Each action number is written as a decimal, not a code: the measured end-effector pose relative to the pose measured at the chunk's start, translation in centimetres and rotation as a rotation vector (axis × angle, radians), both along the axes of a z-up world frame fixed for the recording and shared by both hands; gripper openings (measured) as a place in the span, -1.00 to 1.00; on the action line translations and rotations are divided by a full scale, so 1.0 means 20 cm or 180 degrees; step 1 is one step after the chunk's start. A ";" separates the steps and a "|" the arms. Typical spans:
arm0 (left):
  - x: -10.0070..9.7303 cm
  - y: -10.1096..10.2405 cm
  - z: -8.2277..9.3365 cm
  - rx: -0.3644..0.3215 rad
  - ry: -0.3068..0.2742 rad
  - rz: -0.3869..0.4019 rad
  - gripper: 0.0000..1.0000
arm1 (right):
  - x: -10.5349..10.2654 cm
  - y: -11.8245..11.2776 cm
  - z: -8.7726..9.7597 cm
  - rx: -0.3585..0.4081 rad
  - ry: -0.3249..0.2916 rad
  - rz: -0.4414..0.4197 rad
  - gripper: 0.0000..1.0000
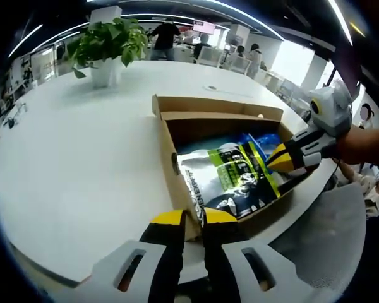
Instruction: Operate the shoe box by opening the lid, removing the specified soft item, and placing it in the target area until the item is outside and the box remains undamaged.
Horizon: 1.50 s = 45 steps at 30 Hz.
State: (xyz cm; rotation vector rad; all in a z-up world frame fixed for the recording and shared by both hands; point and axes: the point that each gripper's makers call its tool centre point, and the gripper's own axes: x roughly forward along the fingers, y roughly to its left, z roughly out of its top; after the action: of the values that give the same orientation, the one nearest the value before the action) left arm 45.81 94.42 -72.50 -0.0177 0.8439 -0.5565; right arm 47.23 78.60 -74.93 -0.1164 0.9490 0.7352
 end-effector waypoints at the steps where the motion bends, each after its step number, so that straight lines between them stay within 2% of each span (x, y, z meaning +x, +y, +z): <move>1: 0.00 0.00 0.00 0.0002 -0.0002 -0.0002 -0.85 | 0.00 0.00 0.00 0.0010 0.0007 -0.0008 -0.91; 3: 0.00 0.00 0.00 -0.0004 0.0004 0.0007 -0.85 | 0.01 0.00 0.00 0.0064 0.0063 -0.0059 -0.92; 6: 0.00 0.00 0.00 -0.0014 0.0010 0.0016 -0.85 | 0.01 0.02 0.02 0.0079 0.0027 -0.0029 -0.92; 10: 0.00 0.00 0.00 -0.0012 0.0003 0.0015 -0.85 | 0.00 0.03 -0.01 -0.0007 0.0018 0.0023 -0.91; 28: 0.00 0.00 0.00 -0.0024 0.0003 -0.0005 -0.85 | 0.03 0.11 -0.07 0.0098 0.0183 0.0008 -0.93; 34: 0.00 0.00 0.00 -0.0014 -0.0005 -0.0009 -0.85 | 0.03 0.12 -0.09 0.0161 0.0273 -0.0078 -0.94; 41: 0.00 0.00 0.00 -0.0036 0.0019 0.0010 -0.82 | 0.07 0.10 -0.05 0.0192 0.0201 -0.0224 -1.00; 45: -0.01 0.00 0.01 -0.0020 -0.0011 0.0009 -0.63 | 0.10 0.05 -0.01 0.0228 0.0147 -0.0334 -1.00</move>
State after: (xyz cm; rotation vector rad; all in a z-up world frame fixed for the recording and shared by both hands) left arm 45.69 94.41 -72.30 -0.0236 0.8386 -0.5565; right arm 49.22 79.68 -75.04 0.0134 0.9644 0.6764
